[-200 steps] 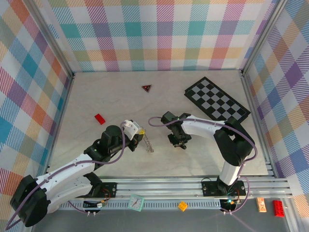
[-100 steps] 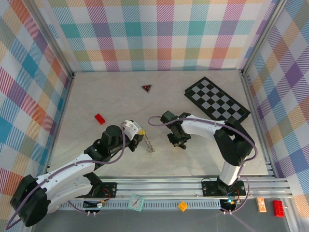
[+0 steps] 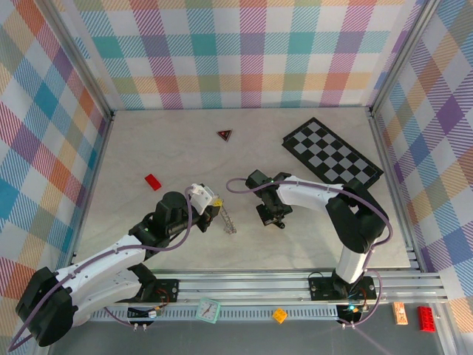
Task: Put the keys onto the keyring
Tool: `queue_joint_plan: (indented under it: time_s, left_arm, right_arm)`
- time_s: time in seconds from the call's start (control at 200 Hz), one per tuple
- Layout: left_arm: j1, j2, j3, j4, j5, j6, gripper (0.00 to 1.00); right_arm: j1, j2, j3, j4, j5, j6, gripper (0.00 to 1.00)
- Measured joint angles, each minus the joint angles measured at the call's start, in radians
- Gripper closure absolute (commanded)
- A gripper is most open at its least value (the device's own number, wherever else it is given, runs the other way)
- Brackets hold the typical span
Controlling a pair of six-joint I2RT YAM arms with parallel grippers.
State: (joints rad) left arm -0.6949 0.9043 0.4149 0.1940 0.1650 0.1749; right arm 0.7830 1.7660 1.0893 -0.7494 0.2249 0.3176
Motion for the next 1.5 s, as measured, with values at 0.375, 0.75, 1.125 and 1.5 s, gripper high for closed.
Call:
queue_joint_plan:
  time_s: [0.375,0.75,1.125,1.5]
  left_arm:
    - [0.000,0.000,0.000,0.000,0.000,0.000,1.00]
    - [0.000,0.021,0.002,0.001,0.012,-0.015,1.00]
    - [0.000,0.029,0.008,0.022,0.091,-0.056,1.00]
    - [-0.001,0.102,0.010,0.073,0.204,-0.095,1.00]
  right_arm:
    - [0.000,-0.051,0.000,0.000,-0.007,-0.010,1.00]
    - [0.002,-0.413,-0.146,0.177,-0.163,-0.156,1.00]
    - [0.002,-0.574,-0.248,0.379,-0.440,-0.411,1.00]
    - [0.010,-0.572,-0.249,0.435,-0.599,-0.519,1.00]
